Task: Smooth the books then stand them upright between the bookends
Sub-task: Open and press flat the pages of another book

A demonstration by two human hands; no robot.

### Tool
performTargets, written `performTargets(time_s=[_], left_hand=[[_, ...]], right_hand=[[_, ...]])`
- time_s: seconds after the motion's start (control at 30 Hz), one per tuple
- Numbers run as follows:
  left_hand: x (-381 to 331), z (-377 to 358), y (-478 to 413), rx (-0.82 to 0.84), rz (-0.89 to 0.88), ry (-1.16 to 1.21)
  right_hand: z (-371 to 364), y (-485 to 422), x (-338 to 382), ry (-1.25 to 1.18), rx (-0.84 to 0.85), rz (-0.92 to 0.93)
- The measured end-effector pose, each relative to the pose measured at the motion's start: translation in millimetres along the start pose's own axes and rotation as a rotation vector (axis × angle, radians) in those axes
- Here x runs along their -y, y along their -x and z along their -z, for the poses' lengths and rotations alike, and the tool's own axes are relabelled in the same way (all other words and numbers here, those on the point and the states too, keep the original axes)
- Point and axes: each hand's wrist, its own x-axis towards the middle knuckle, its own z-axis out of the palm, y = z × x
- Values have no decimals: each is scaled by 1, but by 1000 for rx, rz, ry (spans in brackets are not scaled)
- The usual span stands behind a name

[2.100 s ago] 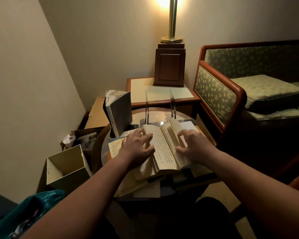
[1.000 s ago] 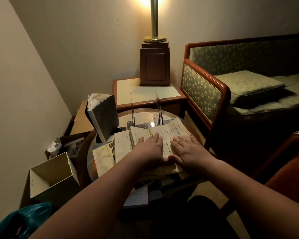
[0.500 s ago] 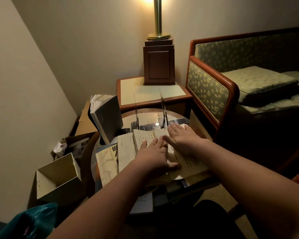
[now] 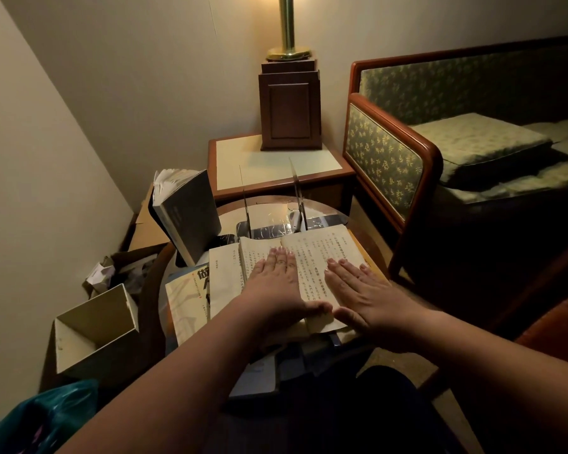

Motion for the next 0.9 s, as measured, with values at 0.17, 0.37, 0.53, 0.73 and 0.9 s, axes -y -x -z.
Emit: performTargets(time_s=[0.17,0.37,0.53,0.73,0.9], left_hand=[[-1,2,0,10,8,3],[-1,4,-2,22,24,-16],[0,2,-2,7,38,-22],[-2,3,0,14,35,-14],[-2,2,-1,11,35,-12]], right_hand=[[8,7,2,-54,66,-26],[21,-38,0,-142,53,-130],[25,-85,-4,-165,-28,-225],[23,-97,-2,-178,-117,-251],[22,-69,-2,-129,-91,-164]])
